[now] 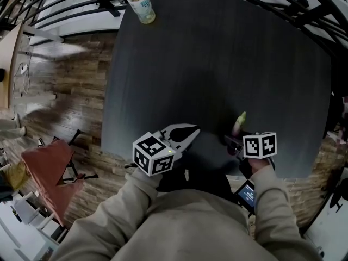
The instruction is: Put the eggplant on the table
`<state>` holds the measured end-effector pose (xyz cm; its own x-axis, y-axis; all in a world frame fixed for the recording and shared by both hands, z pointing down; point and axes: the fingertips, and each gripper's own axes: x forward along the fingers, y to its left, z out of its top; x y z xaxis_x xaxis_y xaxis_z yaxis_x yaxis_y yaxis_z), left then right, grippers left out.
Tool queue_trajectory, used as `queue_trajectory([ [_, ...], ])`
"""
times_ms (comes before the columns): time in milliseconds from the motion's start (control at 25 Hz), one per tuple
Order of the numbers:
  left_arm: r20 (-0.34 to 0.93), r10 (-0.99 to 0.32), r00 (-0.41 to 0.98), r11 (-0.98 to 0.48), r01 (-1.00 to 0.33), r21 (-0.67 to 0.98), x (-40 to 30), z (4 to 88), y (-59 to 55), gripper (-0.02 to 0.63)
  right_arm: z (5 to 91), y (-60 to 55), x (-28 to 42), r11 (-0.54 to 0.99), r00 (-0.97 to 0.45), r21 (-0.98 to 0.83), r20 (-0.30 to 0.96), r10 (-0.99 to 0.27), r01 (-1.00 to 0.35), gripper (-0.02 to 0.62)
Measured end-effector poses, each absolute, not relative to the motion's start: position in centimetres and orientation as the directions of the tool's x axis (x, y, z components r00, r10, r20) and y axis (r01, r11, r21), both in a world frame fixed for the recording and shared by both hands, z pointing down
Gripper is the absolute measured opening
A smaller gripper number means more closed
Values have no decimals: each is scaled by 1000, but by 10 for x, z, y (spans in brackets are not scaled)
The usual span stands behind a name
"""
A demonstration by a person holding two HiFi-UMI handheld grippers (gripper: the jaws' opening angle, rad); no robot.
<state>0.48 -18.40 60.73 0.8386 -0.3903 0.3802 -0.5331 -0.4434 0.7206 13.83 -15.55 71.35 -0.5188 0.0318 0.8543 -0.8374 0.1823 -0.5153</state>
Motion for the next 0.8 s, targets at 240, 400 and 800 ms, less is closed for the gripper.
queue_trajectory([
  [240, 382, -381, 842, -445, -529, 722, 4, 610, -176, 2, 722, -147, 146, 170, -480, -482, 875, 56, -859, 222],
  [400, 372, -372, 850, -444, -515, 734, 5, 610, -173, 2, 725, -145, 149, 174, -473, -474, 880, 51, -863, 224],
  [800, 367, -348, 863, -441, -496, 748, 5, 607, -170, 2, 726, -143, 147, 221, -417, -421, 906, 71, -879, 273],
])
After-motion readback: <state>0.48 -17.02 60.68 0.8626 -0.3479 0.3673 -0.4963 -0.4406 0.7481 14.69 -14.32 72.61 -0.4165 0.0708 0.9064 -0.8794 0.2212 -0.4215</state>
